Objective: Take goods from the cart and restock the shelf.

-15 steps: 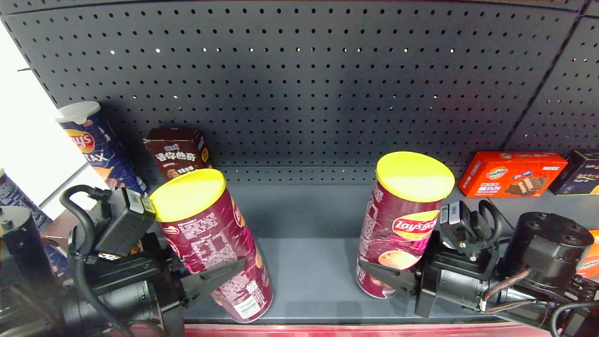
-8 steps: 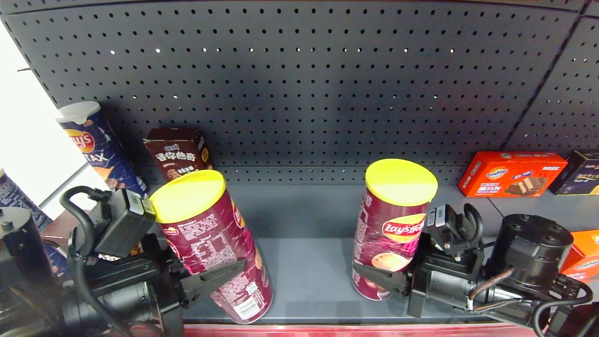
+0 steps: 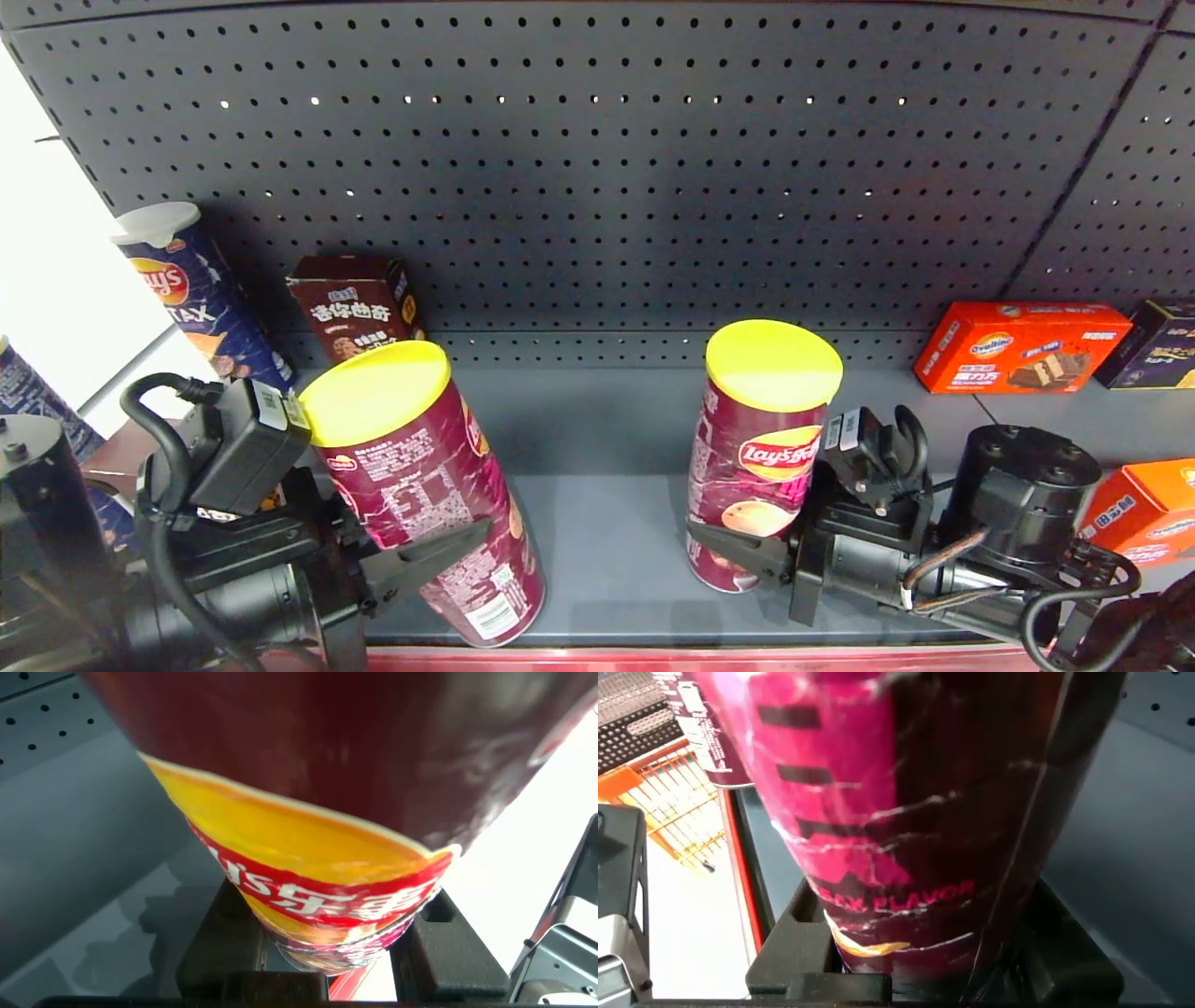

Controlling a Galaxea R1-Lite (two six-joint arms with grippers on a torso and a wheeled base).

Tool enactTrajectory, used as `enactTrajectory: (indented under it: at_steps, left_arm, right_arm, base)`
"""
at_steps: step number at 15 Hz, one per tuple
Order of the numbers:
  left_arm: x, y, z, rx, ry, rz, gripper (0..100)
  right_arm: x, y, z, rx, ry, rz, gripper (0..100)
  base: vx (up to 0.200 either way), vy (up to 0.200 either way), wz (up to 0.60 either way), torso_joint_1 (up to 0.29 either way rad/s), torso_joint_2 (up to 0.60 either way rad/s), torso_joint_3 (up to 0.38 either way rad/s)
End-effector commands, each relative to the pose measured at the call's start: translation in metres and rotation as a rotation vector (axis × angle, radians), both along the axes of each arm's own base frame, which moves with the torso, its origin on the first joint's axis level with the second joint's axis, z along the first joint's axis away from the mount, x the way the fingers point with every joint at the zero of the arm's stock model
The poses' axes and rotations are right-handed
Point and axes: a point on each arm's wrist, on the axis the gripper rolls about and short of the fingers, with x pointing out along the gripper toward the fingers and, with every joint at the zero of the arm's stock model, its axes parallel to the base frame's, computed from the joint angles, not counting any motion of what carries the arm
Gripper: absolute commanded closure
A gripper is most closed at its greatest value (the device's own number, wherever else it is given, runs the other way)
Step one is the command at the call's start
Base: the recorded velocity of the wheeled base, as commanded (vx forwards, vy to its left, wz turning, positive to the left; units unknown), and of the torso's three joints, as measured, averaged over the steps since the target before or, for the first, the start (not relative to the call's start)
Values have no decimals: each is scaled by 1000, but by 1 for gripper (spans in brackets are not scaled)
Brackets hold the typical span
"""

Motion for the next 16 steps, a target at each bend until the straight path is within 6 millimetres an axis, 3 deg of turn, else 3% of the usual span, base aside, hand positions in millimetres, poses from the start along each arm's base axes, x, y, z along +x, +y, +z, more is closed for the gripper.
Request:
enactTrajectory:
  at_steps: [1,5,6,11,16]
  left_arm:
    - [0,0,0,0,0,0,100]
    - [0,0,-1,2,2,-2,100]
    - [0,0,-1,2,2,-2,100]
    - [0,0,-1,2,2,-2,100]
    - [-1,0,-3,7,9,-3,100]
  right_arm:
    - [-1,1,-6,-14,20,7,100]
    - [-3,5,-6,-15,17,21,100]
    - [-4,5,-7,-17,19,23,0]
    - [-14,-5,-1,-20,-1,12,0]
    - [-39,-43,26,34,-85,-87,0]
  base:
    - [0,0,0,0,0,0]
    - [0,0,0,0,0,0]
    - [0,0,0,0,0,0]
    - [0,0,0,0,0,0]
    - [0,0,0,0,0,0]
